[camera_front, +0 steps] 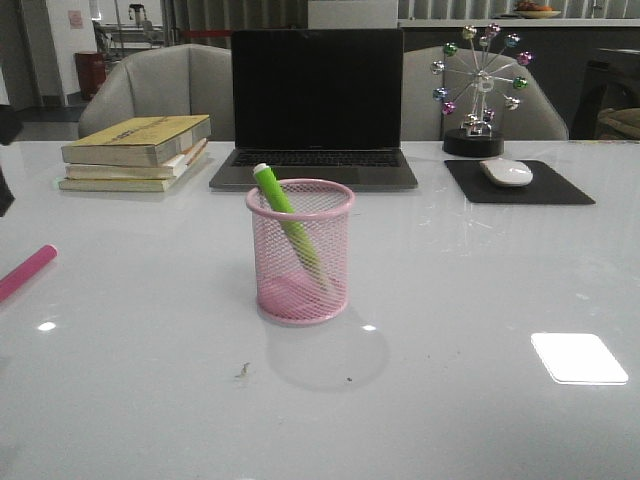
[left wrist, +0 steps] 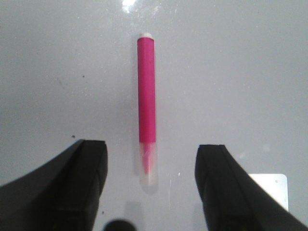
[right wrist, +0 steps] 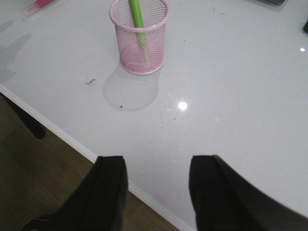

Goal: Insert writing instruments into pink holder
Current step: 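Lower the left gripper onto the pink marker and grasp it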

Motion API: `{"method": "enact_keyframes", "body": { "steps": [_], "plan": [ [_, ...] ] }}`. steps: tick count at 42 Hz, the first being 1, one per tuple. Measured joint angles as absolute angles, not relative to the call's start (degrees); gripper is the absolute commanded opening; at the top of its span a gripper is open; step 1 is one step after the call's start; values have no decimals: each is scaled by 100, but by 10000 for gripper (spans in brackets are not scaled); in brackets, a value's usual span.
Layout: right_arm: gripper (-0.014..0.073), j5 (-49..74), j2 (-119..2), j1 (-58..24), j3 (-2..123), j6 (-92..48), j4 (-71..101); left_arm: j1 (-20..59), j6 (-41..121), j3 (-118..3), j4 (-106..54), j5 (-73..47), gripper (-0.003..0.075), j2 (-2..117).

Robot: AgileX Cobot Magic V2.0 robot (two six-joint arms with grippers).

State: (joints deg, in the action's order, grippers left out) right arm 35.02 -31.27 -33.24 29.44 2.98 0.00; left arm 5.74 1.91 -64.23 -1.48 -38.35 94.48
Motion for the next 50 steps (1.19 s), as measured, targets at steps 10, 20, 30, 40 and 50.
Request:
{"method": "enact_keyframes", "body": {
  "steps": [10,20,30,40,50],
  "plan": [
    [426,3502,-3127,-3324,2944,298,0,574,188,-7363,-145,-3849,453,10674],
    [426,3502,-3127,-3324,2944,298,0,574,188,-8011,-145,-3956,453,11489],
    [426,3502,-3127,-3324,2944,298,0,574,188,-8251,-145,-3969,453,11795],
    [426,3502,-3127,-3324,2944,298,0,574,188,-8288,-145,-3991,453,11857],
    [426,3502,-3127,-3324,2944,298,0,574,188,-8288,-145,-4150,370,11857]
  ]
}}
